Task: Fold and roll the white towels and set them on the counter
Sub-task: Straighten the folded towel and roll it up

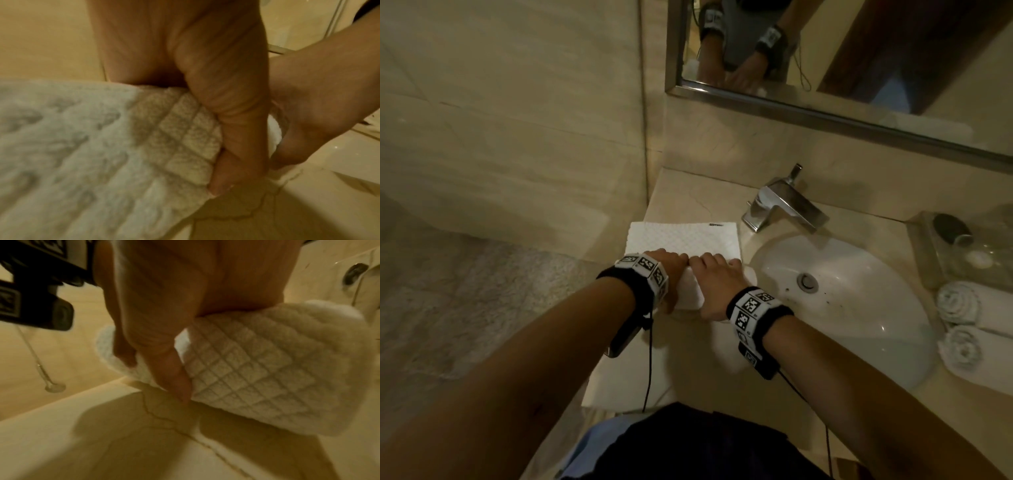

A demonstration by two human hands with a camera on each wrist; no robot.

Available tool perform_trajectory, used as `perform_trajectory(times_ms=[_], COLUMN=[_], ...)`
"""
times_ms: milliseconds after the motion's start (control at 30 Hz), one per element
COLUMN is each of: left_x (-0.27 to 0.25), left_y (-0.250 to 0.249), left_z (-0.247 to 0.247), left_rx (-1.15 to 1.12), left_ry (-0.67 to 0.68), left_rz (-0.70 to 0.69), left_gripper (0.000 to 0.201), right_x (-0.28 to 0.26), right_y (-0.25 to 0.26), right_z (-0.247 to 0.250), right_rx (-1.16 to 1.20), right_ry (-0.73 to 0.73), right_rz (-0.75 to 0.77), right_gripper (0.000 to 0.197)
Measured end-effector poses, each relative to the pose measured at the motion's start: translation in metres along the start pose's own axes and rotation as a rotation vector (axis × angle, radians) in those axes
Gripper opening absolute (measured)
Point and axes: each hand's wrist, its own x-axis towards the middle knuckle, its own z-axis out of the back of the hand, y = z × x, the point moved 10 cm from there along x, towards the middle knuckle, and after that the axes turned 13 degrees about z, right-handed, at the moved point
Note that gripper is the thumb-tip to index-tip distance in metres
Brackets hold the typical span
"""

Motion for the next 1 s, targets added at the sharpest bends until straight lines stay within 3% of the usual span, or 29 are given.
perform_trajectory(times_ms=[133, 267, 433, 567, 700, 800, 900, 1000], left_x=[-0.005, -0.018, -0.026, -0.019, -0.009, 0.000, 0.005, 0.013], left_y=[0.002, -0.004, -0.006, -0.007, -0.008, -0.001, 0.020, 0.034], left_z=[-0.010, 0.004, 0.003, 0.001, 0.005, 0.002, -0.007, -0.015], left_rx=[-0.053, 0.076, 0.115, 0.069, 0.076, 0.039, -0.211, -0.392], left_ry=[0.009, -0.200, -0.377, -0.354, -0.285, -0.140, 0.068, 0.212], left_rz=[0.014, -0.023, -0.055, -0.053, -0.075, -0.062, -0.001, 0.041], left_gripper=[0.096, 0.104, 0.073, 0.077, 0.090, 0.098, 0.075, 0.071], right_x=[0.007, 0.012, 0.008, 0.005, -0.001, -0.005, -0.007, -0.009], right_y=[0.002, -0.003, -0.010, -0.007, -0.011, -0.016, -0.011, -0.004], right_z=[0.005, 0.007, 0.007, 0.004, -0.003, -0.003, -0.003, -0.007], right_rx=[0.000, 0.076, 0.229, 0.148, 0.108, 0.180, 0.201, 0.096], right_ry=[-0.022, 0.001, 0.072, 0.078, 0.105, 0.132, 0.134, 0.085], right_rz=[0.002, -0.059, -0.159, -0.125, -0.122, -0.124, -0.077, -0.030], right_gripper=[0.069, 0.066, 0.069, 0.068, 0.079, 0.082, 0.076, 0.079])
